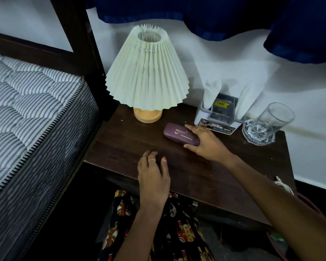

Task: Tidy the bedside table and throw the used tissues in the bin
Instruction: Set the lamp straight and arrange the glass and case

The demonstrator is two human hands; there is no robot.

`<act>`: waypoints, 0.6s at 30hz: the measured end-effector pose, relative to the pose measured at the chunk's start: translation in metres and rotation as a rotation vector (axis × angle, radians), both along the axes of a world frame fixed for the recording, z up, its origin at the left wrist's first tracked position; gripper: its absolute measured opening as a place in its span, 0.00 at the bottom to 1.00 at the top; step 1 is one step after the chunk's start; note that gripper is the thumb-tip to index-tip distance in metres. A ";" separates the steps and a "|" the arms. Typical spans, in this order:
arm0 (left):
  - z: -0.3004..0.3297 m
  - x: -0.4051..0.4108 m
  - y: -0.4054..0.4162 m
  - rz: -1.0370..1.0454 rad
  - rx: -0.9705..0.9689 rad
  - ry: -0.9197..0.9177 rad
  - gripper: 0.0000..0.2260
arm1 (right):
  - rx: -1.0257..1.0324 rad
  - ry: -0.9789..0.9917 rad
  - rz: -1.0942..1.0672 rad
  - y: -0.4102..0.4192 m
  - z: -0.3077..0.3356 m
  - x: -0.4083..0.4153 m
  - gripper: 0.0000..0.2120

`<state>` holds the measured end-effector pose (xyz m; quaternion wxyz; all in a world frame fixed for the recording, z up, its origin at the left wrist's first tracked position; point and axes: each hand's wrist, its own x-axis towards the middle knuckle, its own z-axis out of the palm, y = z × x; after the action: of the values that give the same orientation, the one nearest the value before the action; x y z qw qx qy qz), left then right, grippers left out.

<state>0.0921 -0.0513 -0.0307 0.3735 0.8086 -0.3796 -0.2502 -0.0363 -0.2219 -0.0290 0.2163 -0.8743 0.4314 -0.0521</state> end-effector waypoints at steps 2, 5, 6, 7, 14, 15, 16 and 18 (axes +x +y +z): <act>0.000 -0.003 -0.001 -0.009 0.006 -0.005 0.18 | 0.006 -0.003 0.015 -0.004 0.001 0.011 0.36; 0.000 -0.006 -0.005 -0.016 0.022 -0.009 0.18 | -0.003 -0.012 0.018 -0.010 0.001 0.023 0.36; 0.000 -0.007 -0.005 -0.020 0.028 -0.011 0.18 | -0.001 -0.012 0.014 -0.010 0.000 0.025 0.36; 0.001 -0.007 -0.006 -0.025 0.031 -0.011 0.18 | 0.000 -0.014 0.009 -0.011 0.000 0.026 0.36; 0.000 -0.008 -0.008 -0.037 0.033 -0.046 0.18 | -0.032 0.013 0.000 -0.006 -0.001 0.021 0.38; 0.000 -0.009 -0.007 -0.043 0.030 -0.059 0.18 | -0.044 0.007 -0.018 -0.001 0.002 0.018 0.38; -0.001 -0.010 -0.007 -0.048 0.029 -0.070 0.18 | -0.058 -0.015 -0.045 0.005 0.005 0.013 0.38; 0.000 -0.013 -0.008 -0.062 0.035 -0.069 0.18 | -0.106 -0.062 -0.099 0.024 0.011 -0.004 0.34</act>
<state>0.0789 -0.0592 -0.0304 0.3381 0.8109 -0.4128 -0.2403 -0.0403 -0.1976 -0.0182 0.1802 -0.8600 0.4640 -0.1127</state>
